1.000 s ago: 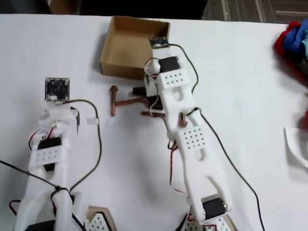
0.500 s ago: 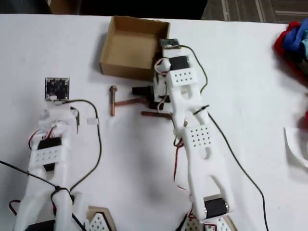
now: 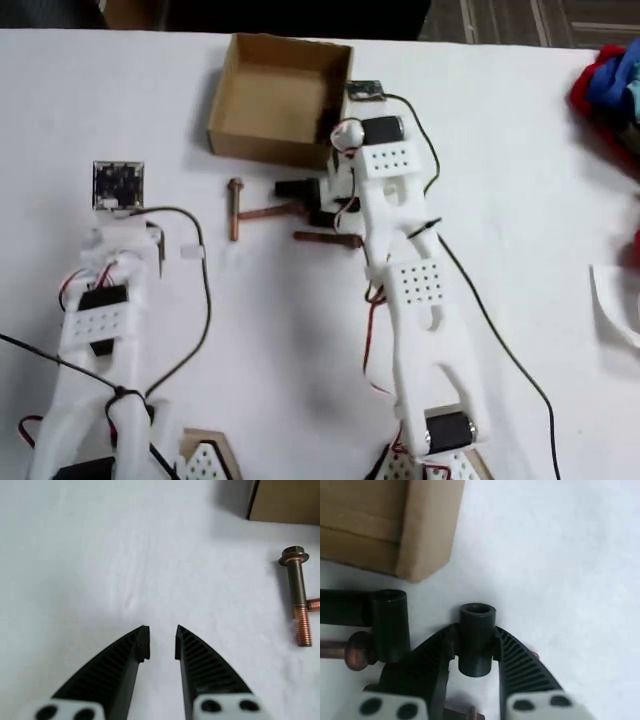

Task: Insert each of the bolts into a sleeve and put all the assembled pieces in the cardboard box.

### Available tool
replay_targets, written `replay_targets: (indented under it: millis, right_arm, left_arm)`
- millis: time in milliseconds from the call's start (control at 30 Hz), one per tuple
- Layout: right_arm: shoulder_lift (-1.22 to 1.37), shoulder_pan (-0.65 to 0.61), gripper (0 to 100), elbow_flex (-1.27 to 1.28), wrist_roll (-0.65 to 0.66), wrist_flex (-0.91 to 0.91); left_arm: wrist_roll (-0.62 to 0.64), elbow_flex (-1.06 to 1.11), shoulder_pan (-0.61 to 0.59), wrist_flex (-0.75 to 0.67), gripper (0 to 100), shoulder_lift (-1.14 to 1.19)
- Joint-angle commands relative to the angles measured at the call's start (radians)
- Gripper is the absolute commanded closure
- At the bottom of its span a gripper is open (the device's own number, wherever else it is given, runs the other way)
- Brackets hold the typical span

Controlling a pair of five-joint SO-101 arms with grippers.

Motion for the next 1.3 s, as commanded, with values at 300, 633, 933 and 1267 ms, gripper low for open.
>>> replay_targets:
  millis: [300,633,933,1267]
  right_arm:
    - [-0.325,0.087,97.7,0.054,0.081,0.031]
    - [-1.047,0.021,97.5,0.637,0.081,0.025]
    - [-1.641,0.058,97.7,1.366,0.207,-0.424]
    - [-2.123,0.174,97.7,2.035,0.21,-0.895]
  left_arm:
    - [-0.003,-0.016,0.0,-0.014,89,-0.009]
    - [-0.003,-0.016,0.002,-0.012,89,-0.009]
    - [-0.005,-0.019,0.061,0.038,89,-0.008]
    - [-0.02,-0.288,0.103,0.483,89,-0.006]
